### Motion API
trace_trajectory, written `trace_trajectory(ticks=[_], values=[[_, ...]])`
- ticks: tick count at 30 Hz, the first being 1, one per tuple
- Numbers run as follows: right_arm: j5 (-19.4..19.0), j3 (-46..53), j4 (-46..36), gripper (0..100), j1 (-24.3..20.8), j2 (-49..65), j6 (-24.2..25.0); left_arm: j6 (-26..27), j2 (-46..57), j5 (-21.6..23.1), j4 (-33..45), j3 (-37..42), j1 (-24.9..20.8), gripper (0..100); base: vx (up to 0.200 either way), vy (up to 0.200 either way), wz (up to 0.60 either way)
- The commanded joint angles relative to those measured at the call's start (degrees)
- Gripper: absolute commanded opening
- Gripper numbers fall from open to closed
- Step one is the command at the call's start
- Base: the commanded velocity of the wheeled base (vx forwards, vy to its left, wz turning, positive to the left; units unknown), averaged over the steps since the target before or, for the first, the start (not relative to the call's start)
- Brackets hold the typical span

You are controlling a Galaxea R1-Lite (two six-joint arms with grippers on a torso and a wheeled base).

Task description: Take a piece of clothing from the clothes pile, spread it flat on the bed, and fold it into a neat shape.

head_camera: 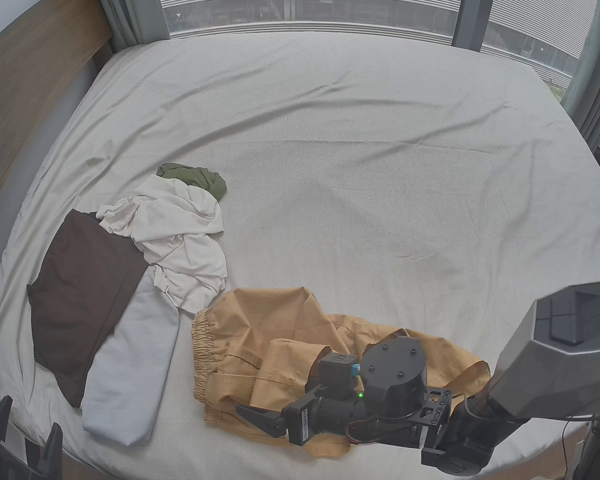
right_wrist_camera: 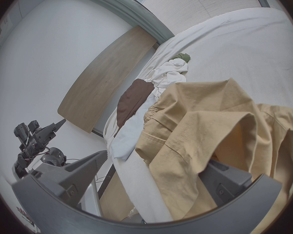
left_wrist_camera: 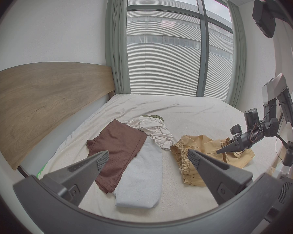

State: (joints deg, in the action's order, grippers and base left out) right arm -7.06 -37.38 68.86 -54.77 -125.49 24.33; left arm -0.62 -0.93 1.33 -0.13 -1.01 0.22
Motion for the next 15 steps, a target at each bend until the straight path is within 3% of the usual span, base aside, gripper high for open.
trace_trajectory(ticks=[1, 8, 9, 15], values=[[0.03, -1.56, 0.13, 100, 0.10, -3.36, -0.16, 0.01, 0.93, -0.01, -0.04, 1.01, 0.04, 100, 0.000, 0.000, 0.00], [0.38, -2.97, 0.39, 100, 0.19, -4.15, -0.16, 0.01, 0.93, -0.01, -0.04, 1.01, 0.04, 100, 0.000, 0.000, 0.00], [0.38, -2.97, 0.39, 0, 0.19, -4.15, -0.16, 0.01, 0.93, -0.01, -0.04, 1.01, 0.04, 100, 0.000, 0.000, 0.00], [0.47, -3.14, 1.10, 0, 0.19, -4.50, -0.16, -0.08, 0.93, -0.01, -0.04, 1.01, 0.04, 100, 0.000, 0.000, 0.00]])
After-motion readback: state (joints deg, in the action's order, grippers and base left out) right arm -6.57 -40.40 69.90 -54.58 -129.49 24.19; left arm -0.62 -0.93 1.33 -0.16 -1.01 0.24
